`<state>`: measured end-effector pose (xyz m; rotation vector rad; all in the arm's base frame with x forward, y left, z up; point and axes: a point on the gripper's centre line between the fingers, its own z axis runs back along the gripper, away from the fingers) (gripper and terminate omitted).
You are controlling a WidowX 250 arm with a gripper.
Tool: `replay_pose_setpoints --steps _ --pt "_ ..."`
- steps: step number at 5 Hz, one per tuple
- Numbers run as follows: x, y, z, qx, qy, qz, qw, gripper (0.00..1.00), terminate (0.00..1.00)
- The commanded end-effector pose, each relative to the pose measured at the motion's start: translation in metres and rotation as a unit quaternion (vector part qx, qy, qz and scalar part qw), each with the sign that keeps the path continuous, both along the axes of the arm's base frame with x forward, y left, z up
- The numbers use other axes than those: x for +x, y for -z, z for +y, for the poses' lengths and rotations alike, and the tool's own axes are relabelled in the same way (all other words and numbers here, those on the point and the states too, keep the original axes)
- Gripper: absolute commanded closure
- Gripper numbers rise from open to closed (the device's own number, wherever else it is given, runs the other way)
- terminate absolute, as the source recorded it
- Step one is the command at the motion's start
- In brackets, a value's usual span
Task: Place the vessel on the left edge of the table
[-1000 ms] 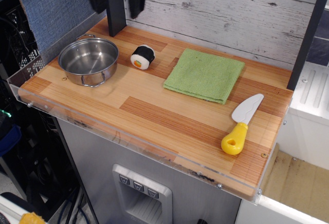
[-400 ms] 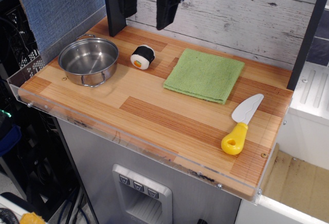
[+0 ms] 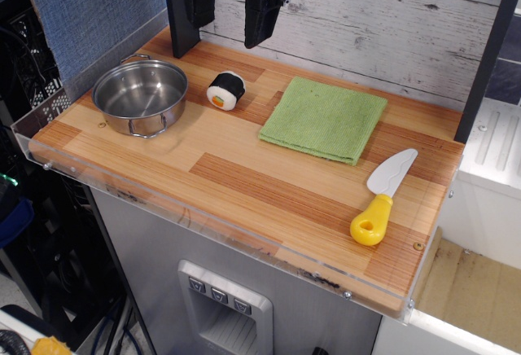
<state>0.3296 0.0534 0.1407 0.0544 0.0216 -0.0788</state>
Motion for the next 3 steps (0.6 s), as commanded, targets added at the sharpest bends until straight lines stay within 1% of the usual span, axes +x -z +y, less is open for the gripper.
replay_pose_setpoints --steps 1,2,3 --pt "-0.0048 -0.0217 0.0019 0.005 0.000 -0.029 0.9996 0.00 0.00" --pt "-0.0048 -0.0217 0.0019 0.005 0.000 -0.029 0.9996 0.00 0.00" --pt "-0.0048 -0.0217 0.0019 0.005 0.000 -0.029 0.9996 0.00 1.00"
